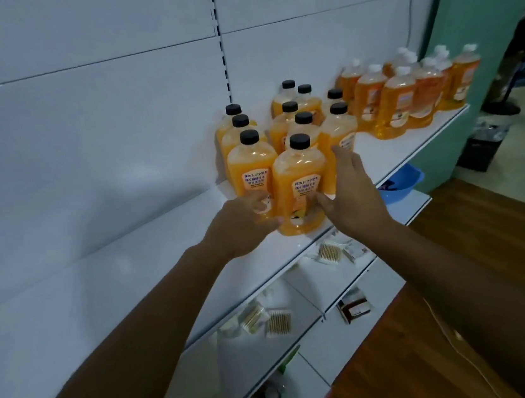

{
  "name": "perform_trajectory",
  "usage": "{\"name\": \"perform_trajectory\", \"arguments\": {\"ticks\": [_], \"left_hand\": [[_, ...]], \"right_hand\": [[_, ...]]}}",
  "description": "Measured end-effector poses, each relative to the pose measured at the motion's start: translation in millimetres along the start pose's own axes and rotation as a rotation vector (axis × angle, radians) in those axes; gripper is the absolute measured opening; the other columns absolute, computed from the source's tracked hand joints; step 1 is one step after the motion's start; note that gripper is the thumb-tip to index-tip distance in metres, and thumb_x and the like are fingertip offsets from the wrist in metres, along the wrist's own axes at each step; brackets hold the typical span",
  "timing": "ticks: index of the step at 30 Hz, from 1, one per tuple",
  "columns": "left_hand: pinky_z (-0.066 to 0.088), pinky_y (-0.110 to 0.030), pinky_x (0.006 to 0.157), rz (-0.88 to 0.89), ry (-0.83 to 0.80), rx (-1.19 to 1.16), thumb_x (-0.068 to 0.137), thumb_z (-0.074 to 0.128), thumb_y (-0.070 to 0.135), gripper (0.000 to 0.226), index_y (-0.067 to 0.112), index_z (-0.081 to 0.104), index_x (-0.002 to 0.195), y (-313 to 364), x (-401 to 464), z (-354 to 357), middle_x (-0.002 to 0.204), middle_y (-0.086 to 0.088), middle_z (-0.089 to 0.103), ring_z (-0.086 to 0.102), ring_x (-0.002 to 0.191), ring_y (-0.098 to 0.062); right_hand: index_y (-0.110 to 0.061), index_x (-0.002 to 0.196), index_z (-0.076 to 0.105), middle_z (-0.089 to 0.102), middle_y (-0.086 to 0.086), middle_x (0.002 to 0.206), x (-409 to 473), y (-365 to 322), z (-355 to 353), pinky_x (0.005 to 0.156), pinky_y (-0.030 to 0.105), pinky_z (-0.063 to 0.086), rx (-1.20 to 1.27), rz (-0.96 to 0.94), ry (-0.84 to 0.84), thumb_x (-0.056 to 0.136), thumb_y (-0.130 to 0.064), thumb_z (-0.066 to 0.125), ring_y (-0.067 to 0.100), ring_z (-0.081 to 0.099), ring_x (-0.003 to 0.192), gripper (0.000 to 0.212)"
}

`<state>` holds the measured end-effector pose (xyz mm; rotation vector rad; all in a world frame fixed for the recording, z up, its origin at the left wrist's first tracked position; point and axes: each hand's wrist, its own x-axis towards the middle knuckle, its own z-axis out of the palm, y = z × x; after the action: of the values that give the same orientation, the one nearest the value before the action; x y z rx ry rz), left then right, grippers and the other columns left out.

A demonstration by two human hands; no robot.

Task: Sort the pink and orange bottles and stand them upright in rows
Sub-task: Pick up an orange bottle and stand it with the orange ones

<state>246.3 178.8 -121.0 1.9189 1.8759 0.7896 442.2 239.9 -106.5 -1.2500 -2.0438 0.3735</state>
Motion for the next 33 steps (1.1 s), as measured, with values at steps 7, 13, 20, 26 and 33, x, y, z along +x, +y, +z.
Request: {"name": "perform_trajectory", "arguments": {"ticks": [7, 13, 20, 26, 33], "left_hand": [[0.047, -0.012, 0.078, -0.015, 0.089, -0.162, 0.085, 0.07, 0.037, 0.045, 0.018, 0.058, 0.124, 8.1, 14.5, 31.2, 0.115, 0.007, 0.065, 0.061, 0.097, -0.006], [0.055, -0.022, 0.079, -0.033, 0.085, -0.12, 0.076, 0.066, 0.057, 0.056, 0.021, 0.063, 0.118, -22.8, -15.9, 2.0, 0.107, 0.008, 0.069, 0.066, 0.089, -0.003], [0.055, -0.021, 0.079, -0.215, 0.29, -0.105, 0.083, 0.069, 0.042, 0.043, 0.021, 0.064, 0.12, -76.4, -93.3, -45.1, 0.11, 0.006, 0.07, 0.066, 0.092, -0.004], [0.057, -0.026, 0.078, -0.441, 0.478, -0.066, 0.084, 0.067, 0.044, 0.043, 0.028, 0.06, 0.123, -126.9, -146.7, -79.8, 0.11, 0.007, 0.068, 0.066, 0.085, -0.005], [0.056, -0.045, 0.085, -0.554, 0.555, -0.06, 0.08, 0.061, 0.062, 0.058, 0.028, 0.058, 0.127, -180.6, -184.5, -130.2, 0.114, 0.007, 0.067, 0.068, 0.09, -0.012]], "right_hand": [[-0.029, 0.145, 0.024, 0.053, -0.003, 0.125, 7.8, 13.7, 7.5, 0.088, 0.034, 0.051, 0.259, -0.047, -0.128, 0.084, -0.029, 0.073, 0.016, 0.057, 0.109, 0.077], [-0.026, 0.134, 0.035, 0.055, -0.012, 0.107, -3.0, -10.3, 17.1, 0.076, 0.035, 0.055, 0.26, -0.206, -0.161, 0.076, -0.036, 0.079, 0.013, 0.061, 0.092, 0.073], [-0.022, 0.133, 0.038, 0.061, 0.0, 0.115, -8.0, -87.5, 83.7, 0.078, 0.039, 0.057, 0.384, -0.371, -0.289, 0.077, -0.035, 0.079, 0.018, 0.063, 0.095, 0.071], [-0.026, 0.134, 0.034, 0.056, -0.009, 0.106, -1.8, -162.9, 146.4, 0.081, 0.038, 0.056, 0.426, -0.45, -0.451, 0.078, -0.034, 0.078, 0.014, 0.062, 0.091, 0.072], [-0.025, 0.132, 0.033, 0.062, 0.003, 0.11, 2.1, -238.4, 206.9, 0.081, 0.047, 0.056, 0.457, -0.535, -0.529, 0.078, -0.032, 0.077, 0.023, 0.065, 0.094, 0.07]]}}
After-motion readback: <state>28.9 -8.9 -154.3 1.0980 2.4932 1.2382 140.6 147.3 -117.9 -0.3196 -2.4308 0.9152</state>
